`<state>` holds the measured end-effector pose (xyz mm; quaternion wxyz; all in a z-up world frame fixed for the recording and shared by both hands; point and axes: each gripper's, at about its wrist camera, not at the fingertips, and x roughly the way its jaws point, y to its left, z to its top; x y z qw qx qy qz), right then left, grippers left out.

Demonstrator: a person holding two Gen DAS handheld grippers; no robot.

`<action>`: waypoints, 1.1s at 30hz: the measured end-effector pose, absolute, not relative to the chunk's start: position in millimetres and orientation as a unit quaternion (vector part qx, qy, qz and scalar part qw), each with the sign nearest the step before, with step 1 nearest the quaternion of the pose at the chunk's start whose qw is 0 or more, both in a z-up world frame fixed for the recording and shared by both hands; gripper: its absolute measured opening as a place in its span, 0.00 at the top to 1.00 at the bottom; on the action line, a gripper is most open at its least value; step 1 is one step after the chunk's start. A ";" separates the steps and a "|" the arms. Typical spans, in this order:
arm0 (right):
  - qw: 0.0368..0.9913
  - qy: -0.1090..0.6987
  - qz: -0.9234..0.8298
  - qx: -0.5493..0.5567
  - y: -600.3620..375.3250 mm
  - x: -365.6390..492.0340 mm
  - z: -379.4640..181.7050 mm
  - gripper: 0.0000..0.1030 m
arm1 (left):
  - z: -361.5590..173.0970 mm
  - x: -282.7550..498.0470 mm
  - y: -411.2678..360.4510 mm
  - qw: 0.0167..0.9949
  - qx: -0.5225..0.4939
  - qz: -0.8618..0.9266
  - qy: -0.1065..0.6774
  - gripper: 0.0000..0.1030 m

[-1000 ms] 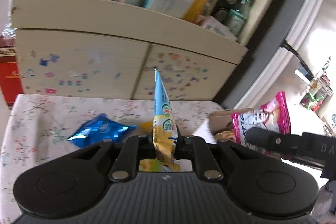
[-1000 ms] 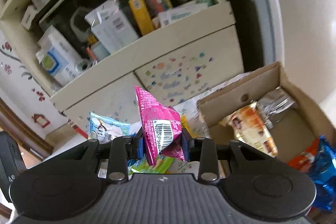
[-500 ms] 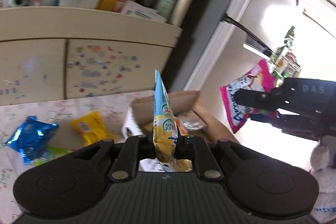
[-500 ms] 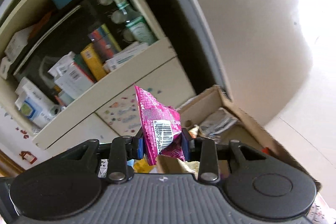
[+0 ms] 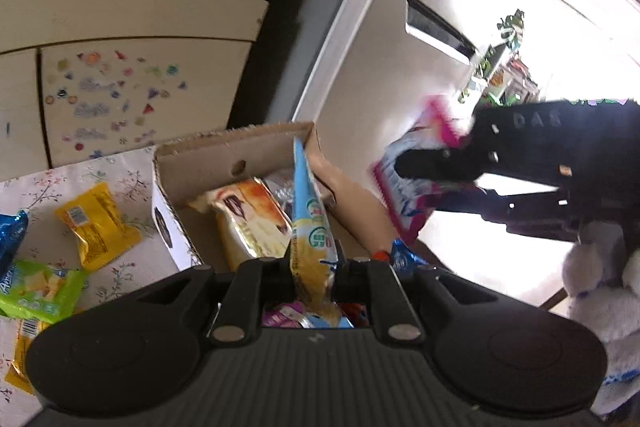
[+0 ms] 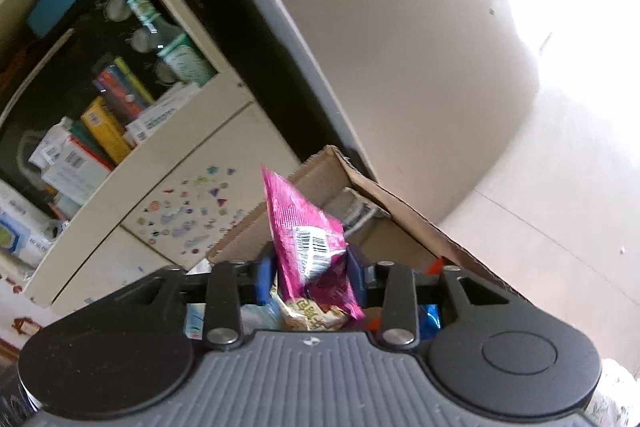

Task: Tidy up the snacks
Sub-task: 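Open both grippers over the box, releasing the stick and pink packets, then grasp the blue foil packet with the left gripper while the right grasps the yellow packet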

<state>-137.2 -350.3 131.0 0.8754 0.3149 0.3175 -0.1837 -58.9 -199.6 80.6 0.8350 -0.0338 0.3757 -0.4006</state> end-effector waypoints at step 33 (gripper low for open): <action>0.895 0.346 -0.110 0.258 -296.9 -100.6 126.3 0.29 | 97.8 -45.0 -138.2 0.851 -0.045 -0.322 0.413 0.15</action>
